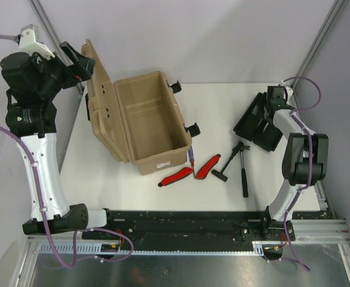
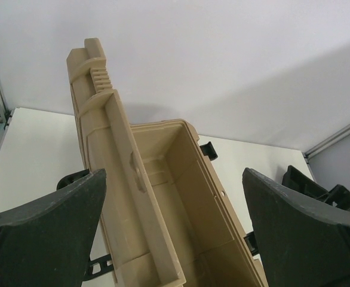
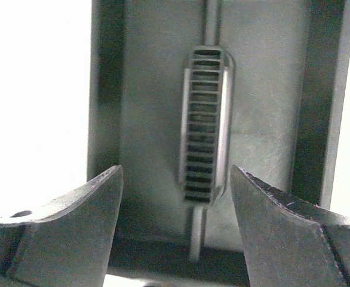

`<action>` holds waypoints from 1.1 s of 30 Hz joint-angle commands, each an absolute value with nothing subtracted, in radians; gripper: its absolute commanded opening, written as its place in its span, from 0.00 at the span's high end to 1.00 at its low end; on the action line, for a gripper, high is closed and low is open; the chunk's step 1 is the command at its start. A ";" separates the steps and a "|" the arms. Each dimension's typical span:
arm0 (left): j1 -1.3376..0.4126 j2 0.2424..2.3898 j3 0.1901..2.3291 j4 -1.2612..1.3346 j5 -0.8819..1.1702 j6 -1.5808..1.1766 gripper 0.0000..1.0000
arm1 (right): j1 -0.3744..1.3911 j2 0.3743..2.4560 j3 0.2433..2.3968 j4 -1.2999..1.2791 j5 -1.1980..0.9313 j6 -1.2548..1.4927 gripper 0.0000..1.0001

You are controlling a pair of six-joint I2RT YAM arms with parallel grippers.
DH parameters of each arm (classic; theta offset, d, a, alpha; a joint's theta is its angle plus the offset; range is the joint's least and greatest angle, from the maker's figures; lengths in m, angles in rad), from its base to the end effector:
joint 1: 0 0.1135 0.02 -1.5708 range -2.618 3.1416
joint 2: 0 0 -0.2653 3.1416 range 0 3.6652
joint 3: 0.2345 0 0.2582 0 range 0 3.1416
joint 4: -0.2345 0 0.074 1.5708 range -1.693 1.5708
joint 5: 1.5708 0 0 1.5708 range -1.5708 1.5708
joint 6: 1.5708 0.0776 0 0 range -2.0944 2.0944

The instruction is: Pack the tool kit

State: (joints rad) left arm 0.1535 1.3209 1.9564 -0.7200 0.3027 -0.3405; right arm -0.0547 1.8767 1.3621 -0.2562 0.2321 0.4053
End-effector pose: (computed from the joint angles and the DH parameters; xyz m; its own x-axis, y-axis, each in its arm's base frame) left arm 0.2688 0.0182 0.5554 -0.1279 -0.3424 -0.9308 0.1113 0.9277 -0.3565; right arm 0.4536 -0.0427 0.1909 -0.5534 0.4146 -0.7224 0.4746 0.8697 0.1356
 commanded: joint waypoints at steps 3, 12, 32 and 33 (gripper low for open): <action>0.149 1.321 1.996 -0.723 0.314 -0.374 0.01 | 0.122 1.663 1.404 -0.434 0.309 0.427 0.27; 0.149 1.319 1.945 -0.744 0.261 -0.410 0.01 | 0.360 1.477 1.108 -0.533 0.349 0.801 0.38; 0.149 1.328 1.931 -0.754 0.251 -0.405 0.01 | 0.402 1.679 1.036 -0.535 0.354 0.983 0.50; 0.149 1.329 1.931 -0.754 0.252 -0.404 0.01 | 0.403 1.684 1.035 -0.532 0.356 0.984 0.51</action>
